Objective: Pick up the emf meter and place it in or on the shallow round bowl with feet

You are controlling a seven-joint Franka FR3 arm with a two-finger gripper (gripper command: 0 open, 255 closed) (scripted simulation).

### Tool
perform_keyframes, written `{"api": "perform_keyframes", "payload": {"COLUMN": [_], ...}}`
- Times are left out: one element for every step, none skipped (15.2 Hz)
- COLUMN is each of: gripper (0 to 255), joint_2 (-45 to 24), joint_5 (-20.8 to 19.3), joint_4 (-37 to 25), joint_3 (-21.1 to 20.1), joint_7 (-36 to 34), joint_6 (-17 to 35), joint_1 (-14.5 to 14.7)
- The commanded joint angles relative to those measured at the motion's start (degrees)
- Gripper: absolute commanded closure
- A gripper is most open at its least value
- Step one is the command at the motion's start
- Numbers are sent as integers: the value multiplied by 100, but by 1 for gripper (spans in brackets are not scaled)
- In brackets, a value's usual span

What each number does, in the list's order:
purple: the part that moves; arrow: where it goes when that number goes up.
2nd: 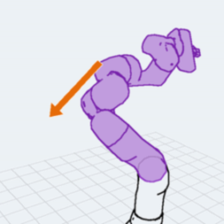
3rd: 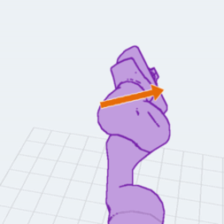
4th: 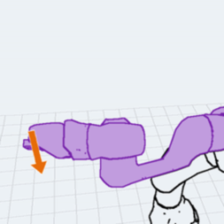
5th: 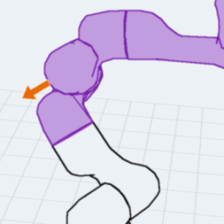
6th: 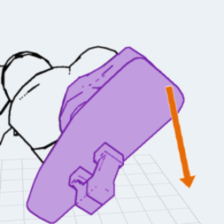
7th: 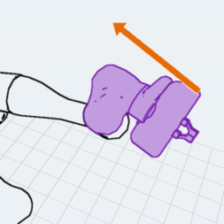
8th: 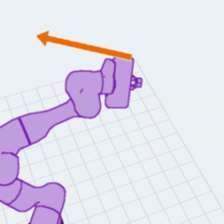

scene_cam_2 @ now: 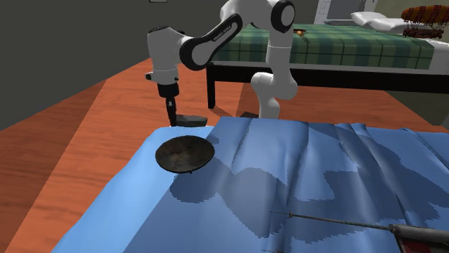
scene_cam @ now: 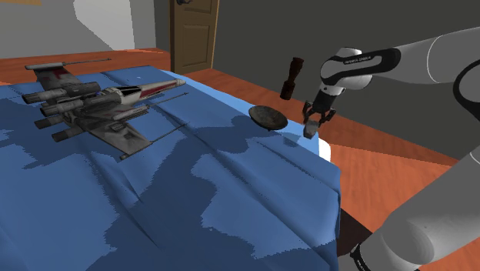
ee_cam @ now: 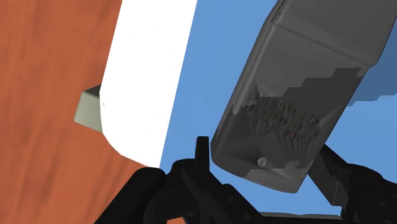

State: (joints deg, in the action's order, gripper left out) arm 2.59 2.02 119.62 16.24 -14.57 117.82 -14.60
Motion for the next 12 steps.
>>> {"api": "perform_keyframes", "payload": {"gripper": [255, 255, 255, 255, 255, 255, 255, 255, 255, 255, 255, 255], "joint_2": [46, 68, 89, 108, 126, 143, 159, 174, 187, 199, 210, 219], "joint_5": [-16, -24, -32, -39, -45, -51, -56, -61, -66, -70, -73, -77], "joint_4": [-101, -155, -211, -268, -326, -385, -445, -507, -570, -634, -700, -767], "joint_3": [-6, -8, -9, -11, -13, -14, -16, -17, -19, -20, -22, -23], "joint_7": [-22, -30, -38, -45, -52, -59, -65, -71, -77, -83, -88, -92], "joint_6": [-145, -221, -296, -371, -447, -522, -597, -673, -749, -824, -900, -976], "joint_1": [4, 5, 5, 6, 6, 7, 7, 8, 9, 9, 10, 11]}}
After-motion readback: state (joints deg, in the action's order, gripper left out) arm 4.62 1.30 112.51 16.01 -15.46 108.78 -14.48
